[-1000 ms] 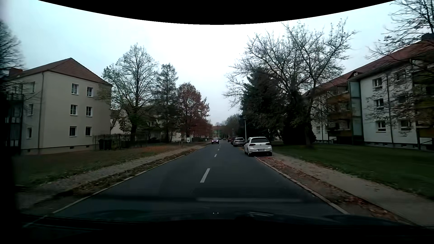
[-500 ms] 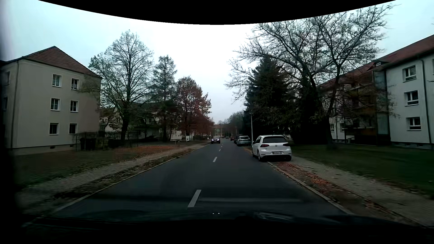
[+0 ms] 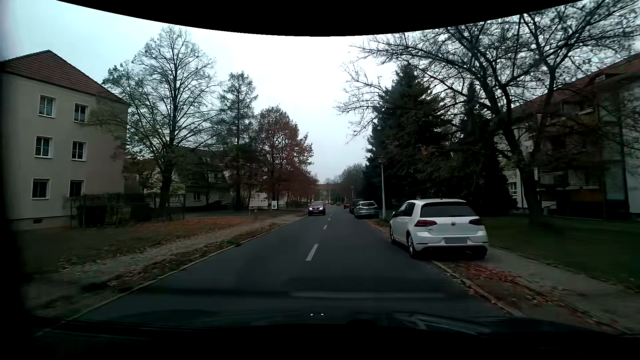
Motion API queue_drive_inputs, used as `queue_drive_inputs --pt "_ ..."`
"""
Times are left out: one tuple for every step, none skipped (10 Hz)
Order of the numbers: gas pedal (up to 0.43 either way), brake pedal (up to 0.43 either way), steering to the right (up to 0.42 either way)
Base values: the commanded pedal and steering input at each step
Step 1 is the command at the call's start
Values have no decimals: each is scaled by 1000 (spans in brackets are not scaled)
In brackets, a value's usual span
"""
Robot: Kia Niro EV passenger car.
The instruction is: Follow the waypoints while adhering to traffic rules and regulations
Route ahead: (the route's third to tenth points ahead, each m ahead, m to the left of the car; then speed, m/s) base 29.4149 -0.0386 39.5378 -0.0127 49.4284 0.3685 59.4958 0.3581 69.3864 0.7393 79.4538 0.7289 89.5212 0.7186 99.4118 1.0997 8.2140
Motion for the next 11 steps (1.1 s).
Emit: queue_drive_inputs --pt "130 0 -2" --pt "130 0 1" --pt "130 0 5" --pt "130 0 12" --pt "130 0 15" --pt "130 0 16" --pt "130 0 19" --pt "138 0 20" --pt "138 0 19" --pt "138 0 16" --pt "138 0 11"
